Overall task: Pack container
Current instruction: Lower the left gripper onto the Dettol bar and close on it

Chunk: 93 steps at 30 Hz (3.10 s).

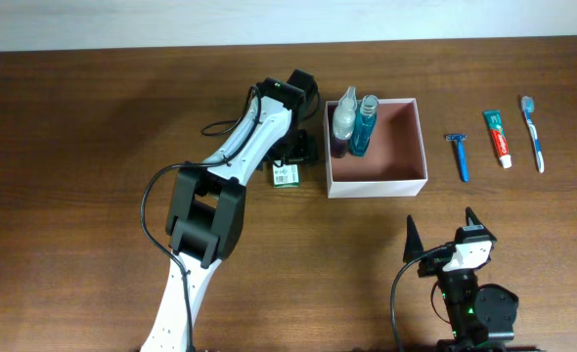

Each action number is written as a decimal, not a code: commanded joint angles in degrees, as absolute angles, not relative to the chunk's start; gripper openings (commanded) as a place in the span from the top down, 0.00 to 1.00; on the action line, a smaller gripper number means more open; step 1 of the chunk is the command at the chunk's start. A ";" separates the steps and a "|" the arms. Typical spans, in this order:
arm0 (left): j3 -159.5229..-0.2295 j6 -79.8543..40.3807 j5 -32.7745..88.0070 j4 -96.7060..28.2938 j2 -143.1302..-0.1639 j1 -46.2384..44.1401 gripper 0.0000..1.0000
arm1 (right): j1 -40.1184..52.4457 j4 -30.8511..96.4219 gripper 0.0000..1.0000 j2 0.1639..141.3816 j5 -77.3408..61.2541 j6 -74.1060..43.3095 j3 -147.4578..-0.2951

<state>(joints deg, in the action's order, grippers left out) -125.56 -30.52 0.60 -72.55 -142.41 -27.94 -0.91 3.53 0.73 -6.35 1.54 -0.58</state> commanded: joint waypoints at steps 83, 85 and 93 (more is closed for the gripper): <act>-125.34 -30.13 -1.28 -72.79 -144.49 -27.70 0.07 | -0.38 3.84 0.01 0.32 -6.90 1.50 -0.32; -125.34 -30.13 -1.28 -72.88 -144.49 -27.70 0.11 | -0.38 3.84 0.01 0.32 -6.90 1.50 -0.32; -125.34 -30.13 -1.30 -72.90 -144.49 -27.70 0.31 | -0.38 3.84 0.01 0.32 -6.90 1.50 -0.32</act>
